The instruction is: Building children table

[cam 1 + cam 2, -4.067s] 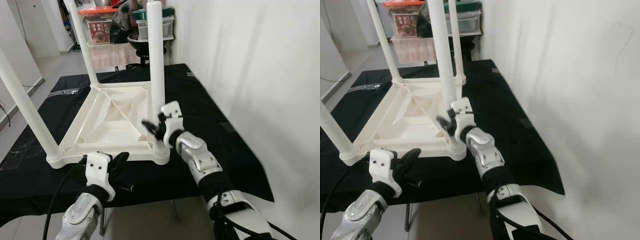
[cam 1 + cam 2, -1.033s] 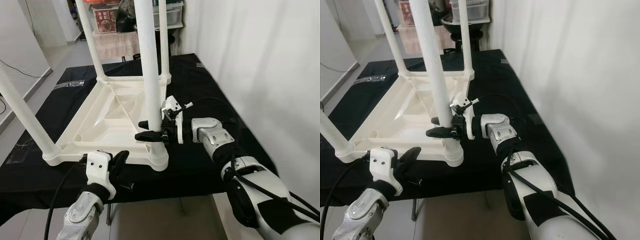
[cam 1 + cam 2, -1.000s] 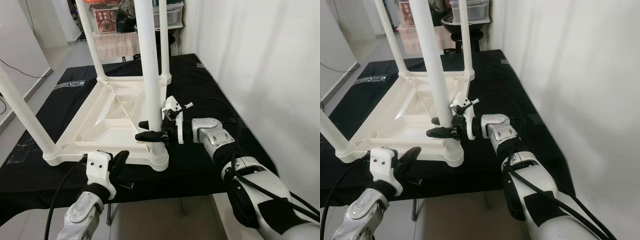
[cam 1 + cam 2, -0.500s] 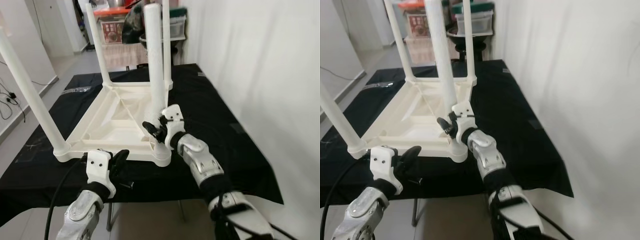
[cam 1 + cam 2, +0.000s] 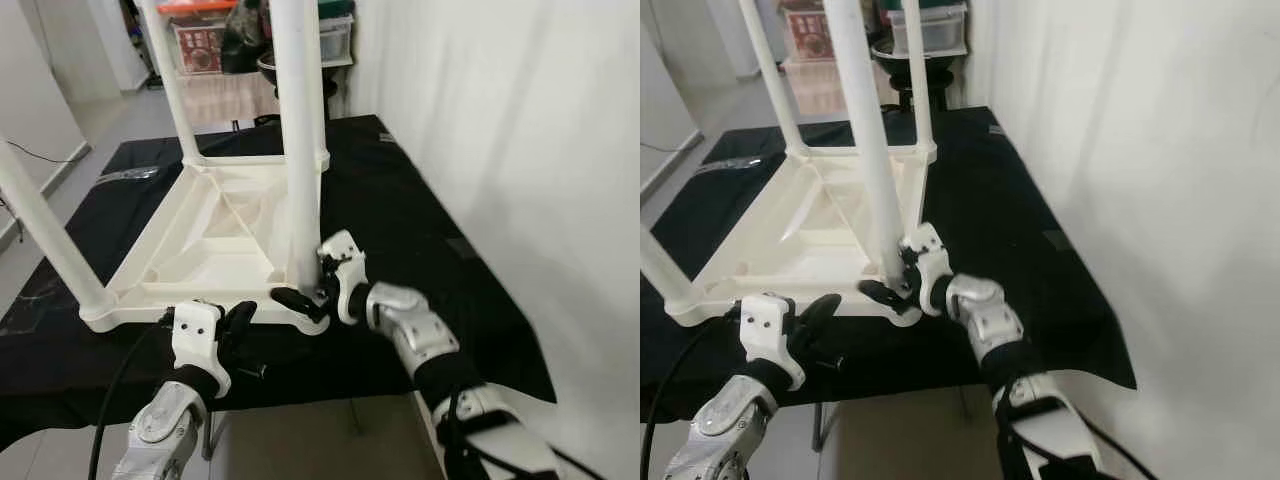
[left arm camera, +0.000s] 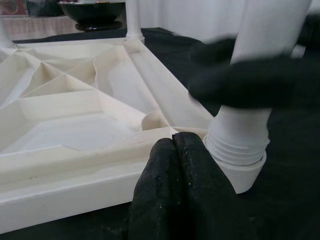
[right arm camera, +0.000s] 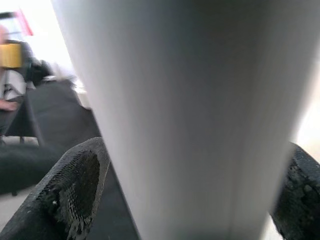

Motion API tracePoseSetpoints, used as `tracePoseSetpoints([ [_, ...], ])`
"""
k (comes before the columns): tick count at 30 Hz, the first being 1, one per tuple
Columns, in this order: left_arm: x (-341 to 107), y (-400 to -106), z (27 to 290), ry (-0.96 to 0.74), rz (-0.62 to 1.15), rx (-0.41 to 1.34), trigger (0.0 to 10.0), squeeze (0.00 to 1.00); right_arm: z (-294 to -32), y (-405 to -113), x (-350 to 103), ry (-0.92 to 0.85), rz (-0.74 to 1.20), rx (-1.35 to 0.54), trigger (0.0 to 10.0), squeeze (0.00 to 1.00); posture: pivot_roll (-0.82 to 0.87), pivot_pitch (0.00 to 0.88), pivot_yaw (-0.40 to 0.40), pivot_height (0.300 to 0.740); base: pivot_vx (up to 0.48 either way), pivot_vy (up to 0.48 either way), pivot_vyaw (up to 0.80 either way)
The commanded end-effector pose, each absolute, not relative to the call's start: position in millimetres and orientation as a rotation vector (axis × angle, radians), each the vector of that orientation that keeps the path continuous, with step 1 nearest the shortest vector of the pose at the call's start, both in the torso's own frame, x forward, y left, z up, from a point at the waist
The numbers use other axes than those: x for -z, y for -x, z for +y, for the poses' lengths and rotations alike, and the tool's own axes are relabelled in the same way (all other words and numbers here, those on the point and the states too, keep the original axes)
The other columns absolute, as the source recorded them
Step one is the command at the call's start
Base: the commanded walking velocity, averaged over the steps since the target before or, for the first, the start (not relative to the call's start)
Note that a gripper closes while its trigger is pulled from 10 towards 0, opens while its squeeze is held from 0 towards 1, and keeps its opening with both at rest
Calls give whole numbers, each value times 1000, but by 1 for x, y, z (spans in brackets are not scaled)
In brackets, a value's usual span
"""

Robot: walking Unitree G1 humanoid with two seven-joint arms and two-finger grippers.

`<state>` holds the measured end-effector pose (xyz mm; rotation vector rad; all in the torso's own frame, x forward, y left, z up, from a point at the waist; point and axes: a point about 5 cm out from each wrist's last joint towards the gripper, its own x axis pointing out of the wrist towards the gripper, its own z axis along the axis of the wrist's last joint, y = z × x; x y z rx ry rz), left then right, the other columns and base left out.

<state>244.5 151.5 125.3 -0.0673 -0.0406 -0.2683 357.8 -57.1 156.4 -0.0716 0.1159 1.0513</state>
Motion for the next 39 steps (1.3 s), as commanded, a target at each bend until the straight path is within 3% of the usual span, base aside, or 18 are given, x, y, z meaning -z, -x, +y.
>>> tracePoseSetpoints([
  [1,-122,-244,153,63,-28,263,10000,0,-58,-358,-158,94,114,-1202,10000,0,-17,0,15,740,0,0,0],
  [8,-122,-244,152,61,-29,259,10000,0,-63,-367,-169,52,147,-1265,10000,0,5,0,9,740,0,0,0],
  [9,-122,-244,152,61,-30,259,10000,0,-63,-369,-172,34,149,-1266,8902,0,7,0,9,740,0,0,0],
  [10,-122,-244,152,61,-30,259,10000,0,-63,-371,-174,14,151,-1267,863,0,11,0,8,740,0,0,0],
  [11,-122,-244,152,61,-30,259,10000,0,-63,-371,-174,14,151,-1267,863,0,11,0,8,740,0,0,0],
  [12,-122,-243,152,61,-31,259,10000,0,-63,-372,-177,1,152,-1269,0,0,12,0,7,740,0,0,0],
  [21,-123,-242,151,63,-34,259,10000,0,-69,-373,-177,15,154,-1293,0,0,6,0,7,740,0,0,0],
  [26,-124,-243,150,65,-37,260,10000,0,-79,-377,-171,38,142,-1160,0,0,5,0,-3,740,0,0,0],
  [27,-124,-243,150,65,-38,260,10000,0,-82,-380,-168,37,143,-1084,0,0,3,0,-4,740,0,0,0],
  [29,-124,-242,153,64,-40,256,10000,0,-86,-388,-152,-83,188,-665,0,0,-15,0,-1,740,0,0,0],
  [31,-126,-243,156,63,-42,253,10000,0,-100,-378,-120,-10,289,-285,0,0,-26,0,11,740,0,0,0],
  [33,-127,-243,156,63,-43,252,10000,0,-104,-374,-114,24,305,-220,0,0,-26,0,11,740,0,0,0],
  [36,-125,-245,157,60,-34,258,10000,0,-62,-360,-122,128,207,-555,0,0,-34,0,23,740,0,0,0],
  [39,-125,-245,158,59,-36,254,10000,0,-58,-361,-117,141,226,-573,0,0,-26,0,17,740,0,0,0],
])
